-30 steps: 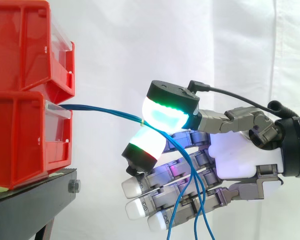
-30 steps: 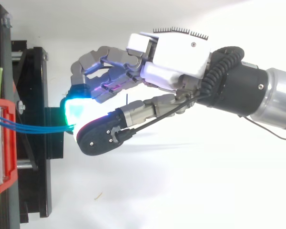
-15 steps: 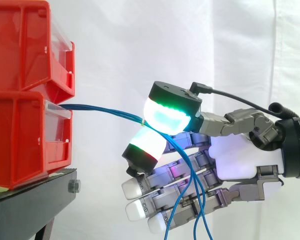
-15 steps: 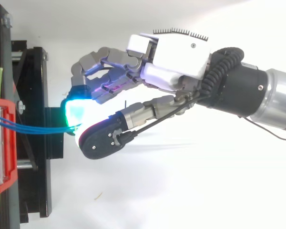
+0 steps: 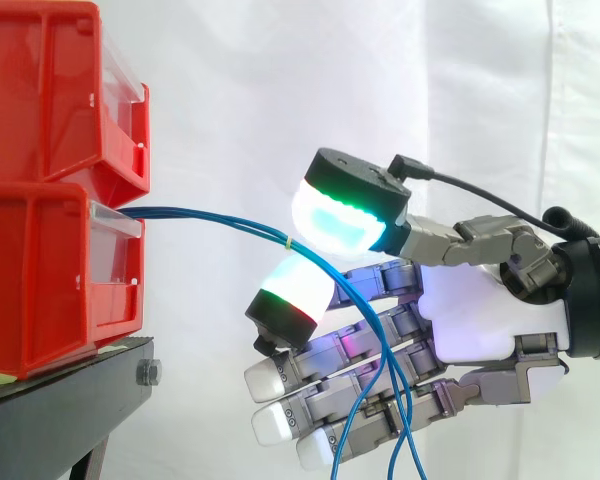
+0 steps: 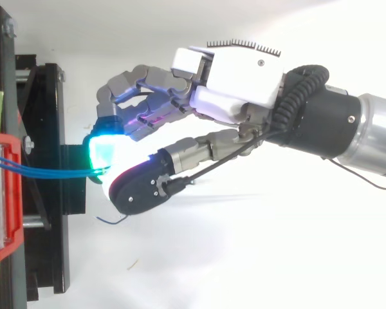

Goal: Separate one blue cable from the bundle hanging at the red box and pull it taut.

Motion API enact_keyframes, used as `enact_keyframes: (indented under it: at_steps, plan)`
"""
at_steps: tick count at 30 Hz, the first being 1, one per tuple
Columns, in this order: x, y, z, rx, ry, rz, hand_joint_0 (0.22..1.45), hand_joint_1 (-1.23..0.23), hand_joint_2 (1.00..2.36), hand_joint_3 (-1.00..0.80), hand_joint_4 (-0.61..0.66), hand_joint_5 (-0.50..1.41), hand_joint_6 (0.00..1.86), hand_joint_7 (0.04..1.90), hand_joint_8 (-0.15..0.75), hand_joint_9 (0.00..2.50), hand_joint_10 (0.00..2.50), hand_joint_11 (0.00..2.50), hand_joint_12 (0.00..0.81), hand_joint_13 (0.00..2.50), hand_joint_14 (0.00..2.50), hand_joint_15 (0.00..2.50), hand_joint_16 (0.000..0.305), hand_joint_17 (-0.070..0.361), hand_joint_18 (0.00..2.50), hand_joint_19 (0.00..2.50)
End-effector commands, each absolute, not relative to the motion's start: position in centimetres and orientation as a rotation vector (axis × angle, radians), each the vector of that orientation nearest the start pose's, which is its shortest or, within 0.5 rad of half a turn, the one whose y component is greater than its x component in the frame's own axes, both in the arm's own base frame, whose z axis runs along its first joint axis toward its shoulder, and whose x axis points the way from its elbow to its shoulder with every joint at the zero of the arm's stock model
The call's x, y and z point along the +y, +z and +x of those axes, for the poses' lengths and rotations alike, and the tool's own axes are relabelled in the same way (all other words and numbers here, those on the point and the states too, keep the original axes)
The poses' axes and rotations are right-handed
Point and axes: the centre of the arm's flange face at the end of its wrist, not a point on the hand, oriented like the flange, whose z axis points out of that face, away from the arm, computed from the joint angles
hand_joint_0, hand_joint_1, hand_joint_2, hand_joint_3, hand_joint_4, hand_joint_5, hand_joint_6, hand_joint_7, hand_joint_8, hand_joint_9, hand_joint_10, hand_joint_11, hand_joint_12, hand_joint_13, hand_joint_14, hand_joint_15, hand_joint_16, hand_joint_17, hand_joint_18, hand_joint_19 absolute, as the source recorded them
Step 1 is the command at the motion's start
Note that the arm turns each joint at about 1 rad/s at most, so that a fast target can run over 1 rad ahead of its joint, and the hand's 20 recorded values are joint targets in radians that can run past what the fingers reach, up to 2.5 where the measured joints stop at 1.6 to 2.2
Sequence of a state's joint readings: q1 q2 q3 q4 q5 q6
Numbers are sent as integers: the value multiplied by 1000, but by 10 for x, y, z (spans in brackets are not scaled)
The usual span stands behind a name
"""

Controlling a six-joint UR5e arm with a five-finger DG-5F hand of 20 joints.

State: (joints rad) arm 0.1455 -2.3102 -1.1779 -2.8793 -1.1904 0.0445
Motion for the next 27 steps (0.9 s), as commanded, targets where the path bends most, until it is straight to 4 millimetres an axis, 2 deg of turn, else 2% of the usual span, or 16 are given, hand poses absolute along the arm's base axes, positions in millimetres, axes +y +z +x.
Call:
enact_keyframes:
  at_steps: [1,5,9,17,22,26,27]
  plan:
    - [-61,236,756,1076,1011,1384,445,-629,1000,-500,97,-159,874,1149,293,718,15,562,366,682,11,298,45,102,668,238]
    - [-62,236,756,1075,1010,1384,478,-589,1000,-500,99,-160,867,1171,286,719,15,566,356,678,11,300,43,97,652,254]
    - [-61,236,756,1075,1010,1384,565,-660,1000,-500,77,-161,859,1216,264,713,19,573,331,663,12,312,38,86,620,281]
    - [-62,236,756,1072,1008,1387,598,-763,1000,-500,67,-172,862,1226,261,707,17,571,328,655,14,316,38,85,609,292]
    - [-61,236,756,1072,1010,1386,622,-814,1010,-368,8,-181,873,1232,259,700,19,578,327,656,13,313,37,84,610,288]
    - [-62,236,756,1071,1009,1386,648,-855,1012,-330,-44,-186,880,1243,256,691,17,582,329,656,12,308,38,84,612,277]
    - [-61,236,756,1072,1010,1386,683,-907,1013,-345,-47,-192,887,1261,251,676,17,571,330,657,13,300,38,85,615,262]
